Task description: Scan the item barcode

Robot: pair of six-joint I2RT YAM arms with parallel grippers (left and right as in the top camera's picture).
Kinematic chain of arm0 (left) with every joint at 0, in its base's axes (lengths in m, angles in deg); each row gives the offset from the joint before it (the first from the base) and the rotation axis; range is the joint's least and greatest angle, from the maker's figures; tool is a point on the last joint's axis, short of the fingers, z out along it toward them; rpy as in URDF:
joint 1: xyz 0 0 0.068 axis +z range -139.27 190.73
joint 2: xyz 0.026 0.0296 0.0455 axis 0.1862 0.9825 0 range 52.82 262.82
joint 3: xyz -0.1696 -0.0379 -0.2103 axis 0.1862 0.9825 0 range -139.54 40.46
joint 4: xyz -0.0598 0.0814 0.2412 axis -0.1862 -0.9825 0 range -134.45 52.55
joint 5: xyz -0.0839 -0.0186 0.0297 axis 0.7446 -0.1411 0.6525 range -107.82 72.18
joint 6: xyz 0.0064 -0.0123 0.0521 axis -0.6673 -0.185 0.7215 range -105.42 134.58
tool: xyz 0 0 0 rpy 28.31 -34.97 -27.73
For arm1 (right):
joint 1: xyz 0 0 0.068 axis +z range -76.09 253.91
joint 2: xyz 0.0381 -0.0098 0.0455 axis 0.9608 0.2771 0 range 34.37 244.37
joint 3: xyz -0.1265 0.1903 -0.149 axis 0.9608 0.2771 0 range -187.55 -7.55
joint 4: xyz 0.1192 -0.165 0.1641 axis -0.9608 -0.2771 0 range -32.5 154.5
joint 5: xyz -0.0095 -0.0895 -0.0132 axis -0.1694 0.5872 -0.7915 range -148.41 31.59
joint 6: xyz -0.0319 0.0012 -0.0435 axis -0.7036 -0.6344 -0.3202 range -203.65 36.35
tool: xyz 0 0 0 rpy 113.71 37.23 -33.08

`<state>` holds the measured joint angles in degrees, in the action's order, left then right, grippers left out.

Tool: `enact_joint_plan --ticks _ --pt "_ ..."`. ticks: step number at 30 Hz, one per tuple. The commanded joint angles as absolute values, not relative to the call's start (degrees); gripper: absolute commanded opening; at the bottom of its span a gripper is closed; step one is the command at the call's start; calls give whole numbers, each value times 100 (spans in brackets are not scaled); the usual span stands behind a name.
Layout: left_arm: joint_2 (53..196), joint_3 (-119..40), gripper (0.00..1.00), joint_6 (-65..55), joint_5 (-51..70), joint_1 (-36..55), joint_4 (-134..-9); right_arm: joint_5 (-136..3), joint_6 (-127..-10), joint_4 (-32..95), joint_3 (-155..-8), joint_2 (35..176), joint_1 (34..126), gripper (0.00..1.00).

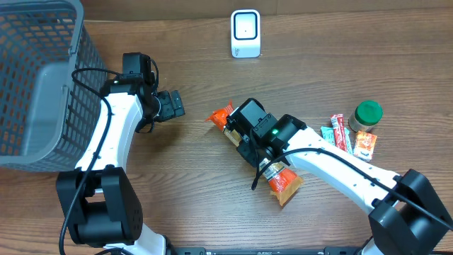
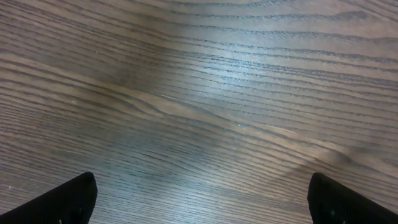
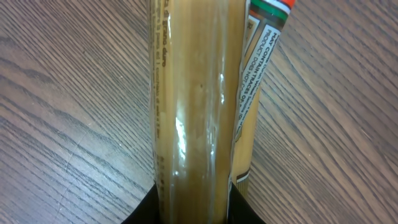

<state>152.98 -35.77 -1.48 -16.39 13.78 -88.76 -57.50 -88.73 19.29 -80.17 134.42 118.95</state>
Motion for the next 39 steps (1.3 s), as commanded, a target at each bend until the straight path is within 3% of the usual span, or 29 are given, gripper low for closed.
enact_joint_plan --ticks 1,18,27,39 --pt "15182 -3651 99 -41 -1693 1371 -8881 -5814 -8840 2023 -8115 13200 11888 4" --pt "15182 -3651 100 -41 -1693 1371 -8881 -6152 -8875 2023 -8111 13200 11886 4" --pt "15182 -3651 100 -41 -1693 1371 -8881 -6330 -9992 1769 -8100 13219 11901 4" --pt "15182 -3651 100 -41 -1693 1371 -8878 -6327 -10351 1787 -8071 13237 11893 4"
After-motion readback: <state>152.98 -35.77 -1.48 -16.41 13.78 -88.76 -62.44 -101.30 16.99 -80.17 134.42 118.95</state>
